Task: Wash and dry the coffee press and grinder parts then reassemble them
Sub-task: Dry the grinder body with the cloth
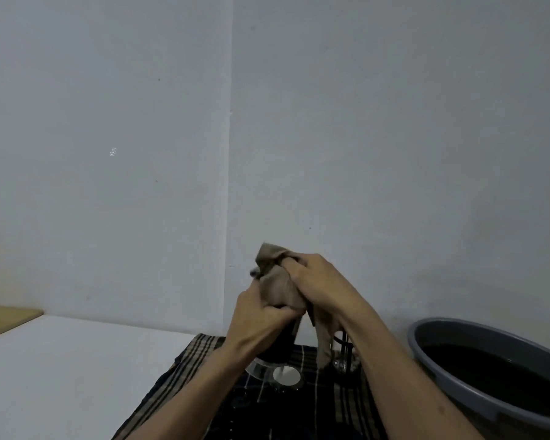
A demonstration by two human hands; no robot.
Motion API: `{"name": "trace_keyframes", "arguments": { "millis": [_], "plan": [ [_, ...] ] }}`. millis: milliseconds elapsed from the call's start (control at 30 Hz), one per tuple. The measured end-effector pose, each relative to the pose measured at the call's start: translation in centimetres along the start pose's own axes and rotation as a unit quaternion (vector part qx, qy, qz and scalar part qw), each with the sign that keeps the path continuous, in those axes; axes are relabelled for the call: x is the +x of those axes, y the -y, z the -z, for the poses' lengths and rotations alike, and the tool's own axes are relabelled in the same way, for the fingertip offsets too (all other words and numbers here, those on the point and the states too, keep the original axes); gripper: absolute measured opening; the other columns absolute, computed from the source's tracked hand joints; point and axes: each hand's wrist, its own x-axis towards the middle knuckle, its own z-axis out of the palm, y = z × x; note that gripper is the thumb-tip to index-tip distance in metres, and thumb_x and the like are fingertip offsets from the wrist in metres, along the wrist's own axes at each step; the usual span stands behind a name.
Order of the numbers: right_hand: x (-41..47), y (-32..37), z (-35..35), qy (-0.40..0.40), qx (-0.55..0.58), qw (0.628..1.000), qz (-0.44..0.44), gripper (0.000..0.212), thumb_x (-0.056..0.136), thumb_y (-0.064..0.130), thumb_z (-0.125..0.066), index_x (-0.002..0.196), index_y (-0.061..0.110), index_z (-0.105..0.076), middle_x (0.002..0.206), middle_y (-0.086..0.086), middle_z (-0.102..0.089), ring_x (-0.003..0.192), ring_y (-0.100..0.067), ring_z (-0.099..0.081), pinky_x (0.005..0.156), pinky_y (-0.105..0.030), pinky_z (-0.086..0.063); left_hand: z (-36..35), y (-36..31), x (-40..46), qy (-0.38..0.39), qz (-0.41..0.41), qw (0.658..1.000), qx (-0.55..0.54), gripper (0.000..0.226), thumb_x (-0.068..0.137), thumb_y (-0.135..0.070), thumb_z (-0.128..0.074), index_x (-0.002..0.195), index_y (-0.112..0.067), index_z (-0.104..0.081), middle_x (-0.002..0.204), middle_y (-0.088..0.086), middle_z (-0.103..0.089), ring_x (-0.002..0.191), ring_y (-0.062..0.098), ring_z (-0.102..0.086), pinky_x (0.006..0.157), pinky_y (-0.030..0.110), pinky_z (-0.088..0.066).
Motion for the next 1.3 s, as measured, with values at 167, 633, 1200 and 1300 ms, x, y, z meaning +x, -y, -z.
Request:
{"name": "trace_keyframes", "arguments": {
  "millis": [167, 633, 1200, 1300],
  "plan": [
    [-1.5, -0.2, -0.4, -0.036, 0.04, 0.999, 0.001, 0.046, 0.102, 0.057, -0.047, 0.095, 0.019, -0.07, 0.095, 0.0, -0.073, 0.087, -0.014, -0.069, 0.069, -0.026, -0.051, 1.4, -1.4, 1.2, -0.057, -0.022, 0.98, 0.191, 0.073, 0.059, -0.074, -0.068, 0.111, -0.026, -0.049, 0.088, -0.016, -0.063, 0.076, 0.003, -0.062, 0.067, 0.031, -0.051],
    [-0.1, -0.3, 3.7, 0.038, -0.068, 0.996, -0.036, 0.014, 0.08, 0.015, -0.077, 0.07, 0.024, -0.075, 0.072, 0.005, -0.074, 0.066, -0.016, -0.069, 0.059, -0.025, -0.052, 2.1, -0.8, 0.2, -0.001, -0.164, 0.911, 0.379, 0.08, 0.069, -0.067, -0.068, 0.134, -0.028, -0.044, 0.122, -0.014, -0.061, 0.103, 0.012, -0.063, 0.074, 0.025, -0.043],
    [-1.3, -0.3, 2.9, 0.142, 0.024, 0.989, 0.027, 0.021, 0.087, -0.001, -0.062, 0.093, 0.004, -0.082, 0.08, -0.007, -0.076, 0.071, -0.012, -0.066, 0.068, -0.024, -0.052, 4.1, -0.4, 0.2, 0.013, -0.139, 0.913, 0.382, 0.069, 0.066, -0.071, -0.066, 0.118, -0.029, -0.047, 0.105, -0.016, -0.064, 0.083, 0.015, -0.063, 0.067, 0.031, -0.047],
    [-0.8, -0.6, 2.7, -0.001, 0.195, 0.98, 0.037, 0.024, 0.091, 0.002, -0.064, 0.091, 0.016, -0.085, 0.088, -0.008, -0.08, 0.081, -0.022, -0.073, 0.076, -0.037, -0.061, 4.6, -0.7, 0.4, 0.002, -0.089, 0.956, 0.281, 0.066, 0.063, -0.072, -0.067, 0.112, -0.032, -0.05, 0.093, -0.016, -0.066, 0.08, 0.01, -0.065, 0.069, 0.028, -0.05]
  ]
}}
